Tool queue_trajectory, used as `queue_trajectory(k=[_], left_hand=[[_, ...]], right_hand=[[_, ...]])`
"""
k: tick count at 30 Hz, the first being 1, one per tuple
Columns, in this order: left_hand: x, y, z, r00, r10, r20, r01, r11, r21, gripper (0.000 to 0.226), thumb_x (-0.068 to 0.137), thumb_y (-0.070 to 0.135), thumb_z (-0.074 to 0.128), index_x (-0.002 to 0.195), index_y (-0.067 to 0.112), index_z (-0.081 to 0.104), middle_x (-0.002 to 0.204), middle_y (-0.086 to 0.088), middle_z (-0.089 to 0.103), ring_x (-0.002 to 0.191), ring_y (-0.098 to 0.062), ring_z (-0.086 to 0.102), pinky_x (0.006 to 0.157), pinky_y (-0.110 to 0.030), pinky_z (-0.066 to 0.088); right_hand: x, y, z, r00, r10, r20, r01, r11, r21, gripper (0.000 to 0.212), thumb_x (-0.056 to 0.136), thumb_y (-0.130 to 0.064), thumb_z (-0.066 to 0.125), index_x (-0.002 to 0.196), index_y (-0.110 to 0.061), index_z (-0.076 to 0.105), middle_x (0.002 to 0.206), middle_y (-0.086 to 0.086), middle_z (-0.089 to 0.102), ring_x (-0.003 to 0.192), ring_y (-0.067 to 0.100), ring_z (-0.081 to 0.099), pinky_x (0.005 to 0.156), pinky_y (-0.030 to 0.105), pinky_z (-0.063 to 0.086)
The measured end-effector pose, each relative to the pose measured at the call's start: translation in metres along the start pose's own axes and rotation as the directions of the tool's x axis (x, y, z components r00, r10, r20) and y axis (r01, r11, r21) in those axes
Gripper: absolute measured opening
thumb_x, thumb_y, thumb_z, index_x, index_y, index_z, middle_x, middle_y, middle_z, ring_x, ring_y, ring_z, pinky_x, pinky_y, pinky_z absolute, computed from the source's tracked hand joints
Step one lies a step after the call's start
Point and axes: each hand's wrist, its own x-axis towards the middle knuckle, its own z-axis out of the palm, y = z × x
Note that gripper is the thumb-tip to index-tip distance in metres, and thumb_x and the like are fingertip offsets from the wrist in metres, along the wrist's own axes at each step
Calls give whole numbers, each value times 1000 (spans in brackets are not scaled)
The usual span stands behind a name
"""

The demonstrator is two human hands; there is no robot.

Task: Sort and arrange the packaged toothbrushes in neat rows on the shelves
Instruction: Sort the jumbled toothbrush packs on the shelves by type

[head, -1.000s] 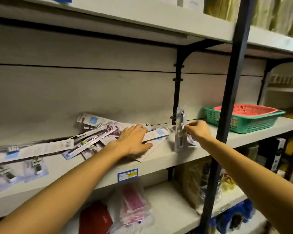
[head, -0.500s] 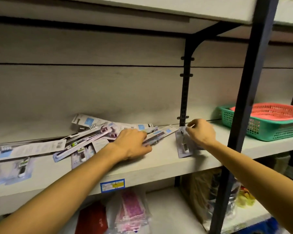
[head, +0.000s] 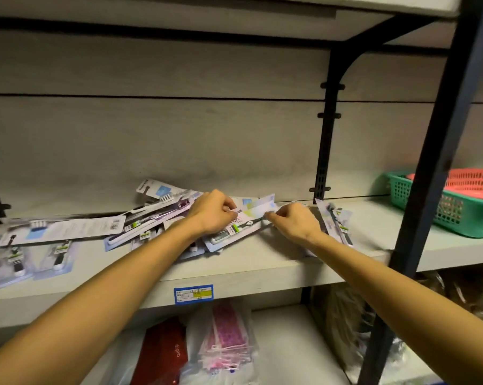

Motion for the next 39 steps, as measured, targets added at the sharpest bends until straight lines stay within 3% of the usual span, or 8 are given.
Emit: queue_trajectory(k=[5, 10, 15, 21, 25, 31, 36, 39], left_hand=[[-2, -2, 8, 994, -51, -100, 45, 997, -59, 17, 86, 31, 70, 100, 25, 77, 81, 6, 74, 91, -18, 68, 73, -27, 49], [2, 4, 13, 979, -143, -146, 101, 959, -264, 15, 84, 37, 74, 96, 28, 77, 86, 9, 77, 92, -14, 70, 82, -31, 55], [8, 14, 20, 961, -242, -132, 140, 843, -519, 5, 86, 27, 74, 83, 24, 74, 85, 6, 77, 75, -13, 70, 65, -23, 51], [11, 13, 26, 950, -310, -39, 186, 661, -727, 7, 91, 10, 66, 94, 14, 71, 95, -7, 76, 72, -16, 67, 73, -27, 54], [8, 13, 25, 944, -330, -1, 210, 604, -769, 28, 90, -5, 56, 113, 8, 64, 98, -8, 71, 76, -16, 66, 59, -20, 52], [10, 6, 19, 937, -349, -5, 205, 562, -801, 33, 89, -9, 53, 117, 7, 59, 86, 1, 67, 69, -9, 64, 55, -18, 51], [12, -11, 12, 947, -316, -57, 175, 658, -732, 32, 87, -8, 55, 116, 6, 58, 101, -11, 71, 83, -20, 68, 77, -31, 56], [7, -19, 7, 955, -287, -77, 156, 703, -694, 38, 86, -8, 58, 121, 8, 55, 105, -16, 71, 99, -30, 69, 93, -46, 55]], right_hand=[[-3, -11, 14, 991, 116, 70, -132, 942, 308, 54, 86, -61, 65, 77, -9, 76, 58, -3, 71, 52, 10, 54, 55, 25, 39], [0, -30, 25, 976, 217, -12, -156, 739, 655, 21, 79, -24, 82, 86, -15, 63, 83, 3, 72, 66, 15, 68, 61, 29, 51], [6, -22, 8, 926, 370, -74, -185, 617, 765, 53, 71, -26, 74, 117, -14, 51, 94, 7, 71, 75, 22, 70, 61, 35, 56], [2, 22, -32, 924, 319, -212, -183, 854, 487, 44, 78, -24, 70, 119, -13, 55, 87, 5, 70, 83, 25, 69, 77, 41, 59], [4, 39, -39, 948, 224, -227, -201, 972, 121, 26, 83, -26, 67, 106, -14, 62, 98, 10, 70, 93, 32, 66, 82, 41, 56], [7, 25, -43, 982, -7, -191, -89, 868, -489, 36, 91, -28, 60, 123, -11, 61, 126, 13, 62, 116, 35, 53, 90, 40, 50], [13, -8, -11, 967, -185, 175, 252, 808, -533, 51, 85, -10, 59, 135, -23, 57, 135, 6, 57, 122, 31, 55, 94, 39, 49], [18, -13, 11, 947, -217, 235, 318, 718, -619, 37, 91, -10, 53, 127, -17, 61, 130, 10, 60, 117, 31, 59, 91, 38, 50]])
